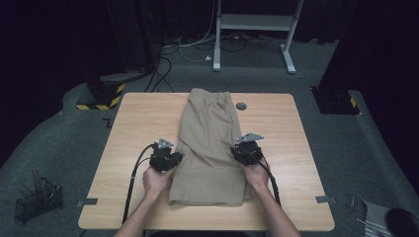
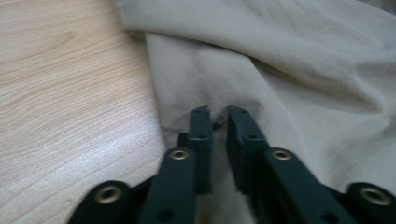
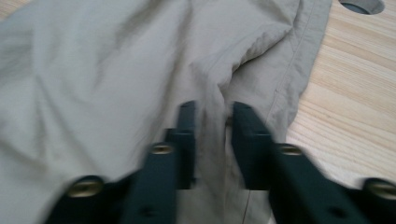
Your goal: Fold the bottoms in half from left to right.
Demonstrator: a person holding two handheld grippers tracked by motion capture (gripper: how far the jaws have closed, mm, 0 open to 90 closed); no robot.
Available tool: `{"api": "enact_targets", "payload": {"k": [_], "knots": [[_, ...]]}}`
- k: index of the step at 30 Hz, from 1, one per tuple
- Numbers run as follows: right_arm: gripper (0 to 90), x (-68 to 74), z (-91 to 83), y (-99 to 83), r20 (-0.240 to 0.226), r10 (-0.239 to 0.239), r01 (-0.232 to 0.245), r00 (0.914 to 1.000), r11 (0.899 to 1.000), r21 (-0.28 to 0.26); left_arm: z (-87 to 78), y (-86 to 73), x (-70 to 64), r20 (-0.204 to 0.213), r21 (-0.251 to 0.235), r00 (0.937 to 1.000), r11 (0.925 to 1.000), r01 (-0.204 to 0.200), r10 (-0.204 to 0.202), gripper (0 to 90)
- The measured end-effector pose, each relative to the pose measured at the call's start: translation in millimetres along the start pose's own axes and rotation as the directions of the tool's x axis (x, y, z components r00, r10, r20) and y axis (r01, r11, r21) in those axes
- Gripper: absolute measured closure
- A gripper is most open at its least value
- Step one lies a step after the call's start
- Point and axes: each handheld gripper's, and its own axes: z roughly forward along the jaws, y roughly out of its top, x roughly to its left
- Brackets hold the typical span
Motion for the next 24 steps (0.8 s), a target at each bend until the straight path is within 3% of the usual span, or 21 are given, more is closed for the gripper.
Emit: {"api": "enact_targets", "payload": {"k": [1,7,10,13,14,16,19,22,24], "knots": [[89.3,-0.9,1.6,-0.7,0.004,-0.005,0.005,1.0000,1.000,0.005,-0.4,-0.3,-1.1,0.001,0.002,1.0000,1.0000,0.000,0.000,89.7],[90.0,-19.9,-11.2,-2.2,0.080,0.016,-0.013,0.9966,0.999,-0.035,-11.2,-7.1,0.1,-0.016,0.021,0.9995,0.9994,-0.027,0.028,90.0],[90.0,-30.8,-9.7,-7.7,0.111,0.023,-0.023,0.9935,1.000,-0.002,-16.6,-18.3,1.0,-0.007,0.035,0.9994,0.9989,-0.033,0.033,90.0],[86.8,-34.6,-2.3,-14.5,0.097,0.036,-0.040,0.9946,0.998,0.047,-20.9,-22.5,3.1,0.030,0.008,0.9995,0.9999,-0.013,0.013,90.0],[80.0,-33.8,-0.7,-16.3,0.102,0.043,-0.048,0.9939,0.998,0.047,-21.0,-21.3,3.7,0.042,-0.008,0.9991,1.0000,0.001,-0.001,88.2],[71.5,-32.4,-1.3,-17.0,0.087,0.063,-0.066,0.9942,0.997,0.032,-18.3,-16.6,4.8,0.059,-0.004,0.9980,0.9998,0.020,-0.020,73.4],[61.8,-29.0,-5.3,-16.0,0.081,0.075,-0.076,0.9938,0.997,0.011,-8.7,-7.4,3.2,0.042,-0.005,0.9986,0.9995,0.031,-0.031,58.8],[60.8,-26.5,-10.1,-19.1,0.061,0.080,-0.081,0.9949,0.997,0.005,1.1,-2.9,3.6,0.054,0.000,0.9964,0.9979,0.065,-0.065,58.8],[64.6,-25.7,-12.0,-23.3,0.050,0.083,-0.083,0.9954,0.996,0.014,5.1,-1.6,4.0,0.065,0.009,0.9955,0.9976,0.069,-0.069,65.0]]}}
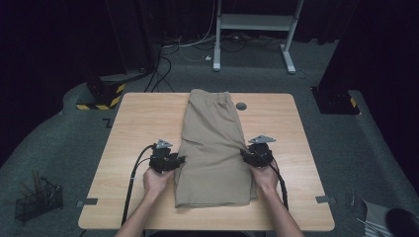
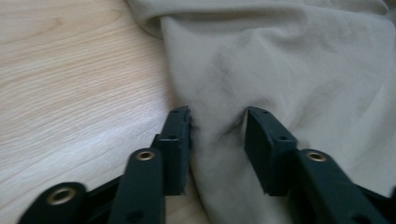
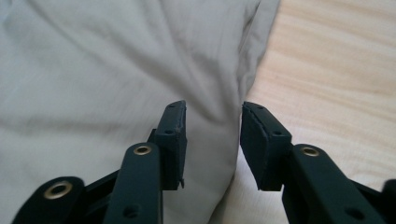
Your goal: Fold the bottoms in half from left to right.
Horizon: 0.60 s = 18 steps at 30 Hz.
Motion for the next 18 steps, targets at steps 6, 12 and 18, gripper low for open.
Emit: {"api": "enact_targets", "payload": {"k": [6,12,18], "knots": [[90.0,-2.0,-1.0,-5.4,0.005,-0.036,0.036,0.9993,0.999,-0.001,-4.3,0.4,-3.3,0.021,-0.003,0.9997,0.9999,-0.015,0.015,89.9],[90.0,-7.5,-2.7,-5.9,0.050,-0.048,0.048,0.9976,0.999,-0.001,-19.3,-22.0,-9.3,0.041,0.002,0.9986,0.9995,-0.032,0.032,90.0],[70.3,-2.9,-0.3,-10.4,0.025,-0.030,0.030,0.9992,1.000,0.007,-24.3,-22.7,-11.4,0.043,-0.015,0.9989,0.9997,-0.020,0.021,73.6]]}}
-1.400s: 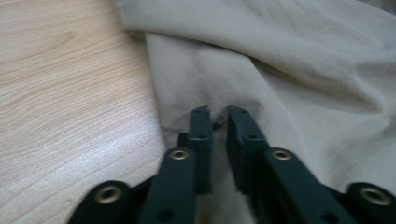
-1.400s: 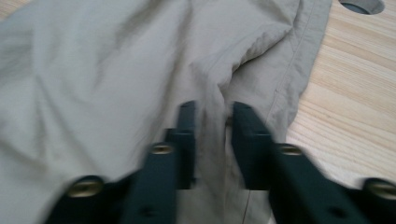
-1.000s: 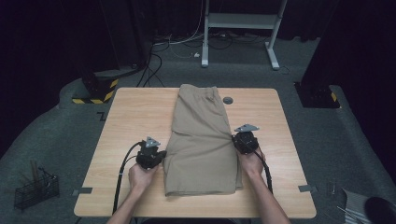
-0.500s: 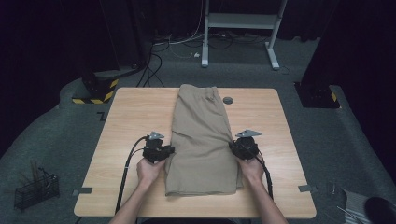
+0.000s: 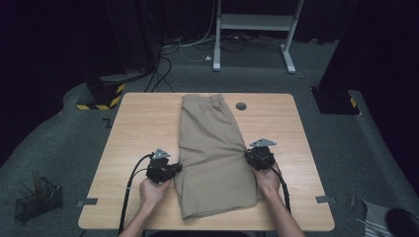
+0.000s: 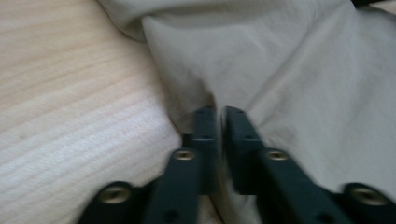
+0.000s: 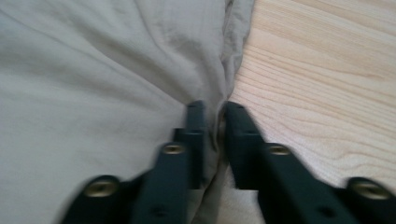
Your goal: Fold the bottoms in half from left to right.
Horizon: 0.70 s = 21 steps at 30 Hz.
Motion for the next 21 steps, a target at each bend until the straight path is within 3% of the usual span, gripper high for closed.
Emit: {"api": "enact_targets", "payload": {"k": [2,6,11,13,17,21], "knots": [[63.7,0.6,-7.6,-2.1,-0.013,0.009,-0.009,0.9999,1.000,-0.013,1.9,3.7,-0.4,-0.009,-0.004,0.9999,1.0000,-0.007,0.007,62.7],[61.7,3.7,-23.0,-9.8,-0.042,0.004,-0.005,0.9991,1.000,-0.025,8.9,3.9,-6.9,-0.030,0.000,0.9991,0.9996,-0.028,0.028,58.6],[63.7,9.6,-36.2,-25.1,-0.095,0.007,-0.007,0.9954,1.000,0.000,9.9,-1.5,-8.6,-0.048,-0.006,0.9986,0.9997,-0.022,0.022,51.3],[66.8,12.5,-37.1,-30.2,-0.111,0.006,-0.004,0.9938,1.000,0.018,9.5,-3.0,-8.4,-0.052,-0.008,0.9985,0.9998,-0.017,0.017,48.2],[85.6,13.8,-33.8,-34.8,-0.118,-0.014,0.018,0.9929,0.999,0.037,12.6,-5.5,-8.4,-0.080,0.008,0.9960,0.9992,-0.039,0.039,44.1],[88.4,14.3,-41.0,-27.7,-0.092,-0.052,0.053,0.9944,0.999,0.005,14.5,-6.5,-12.6,-0.119,0.009,0.9895,0.9966,-0.082,0.082,42.8]]}}
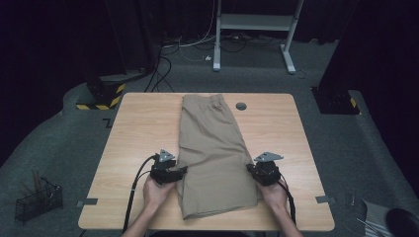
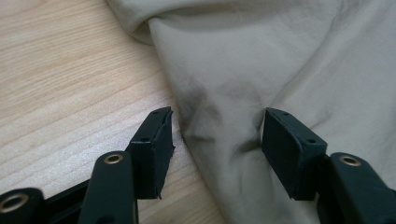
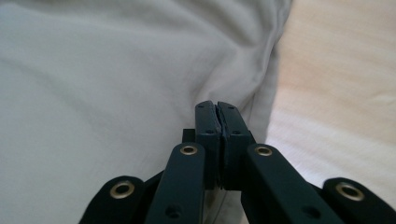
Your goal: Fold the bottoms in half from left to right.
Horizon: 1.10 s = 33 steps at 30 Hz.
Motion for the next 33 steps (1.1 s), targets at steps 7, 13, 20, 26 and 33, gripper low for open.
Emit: {"api": "enact_targets", "payload": {"k": [7,13,20,26,33], "knots": [[86.1,-2.9,-10.3,17.6,0.064,-0.036,0.035,0.9973,0.999,0.003,1.2,0.6,-3.0,-0.016,0.004,0.9997,0.9998,-0.020,0.020,40.4],[64.4,-8.7,6.5,3.9,0.073,0.005,-0.010,0.9973,0.998,0.060,-4.6,0.7,-6.5,0.015,-0.021,0.9999,0.9998,0.000,0.001,40.2],[83.0,-6.5,9.9,-1.9,0.063,-0.025,0.020,0.9977,0.996,0.083,2.7,4.5,-21.6,-0.005,-0.003,0.9986,0.9986,-0.053,0.053,42.6],[87.2,0.7,3.0,-10.4,0.068,-0.063,0.058,0.9957,0.996,0.072,-0.1,-1.3,-22.9,-0.014,0.019,0.9972,0.9971,-0.073,0.073,44.3],[81.0,28.2,-18.2,-34.0,-0.004,-0.074,0.074,0.9973,0.996,0.041,-17.8,-15.5,-18.4,0.013,0.027,0.9974,0.9971,-0.071,0.071,44.7]]}}
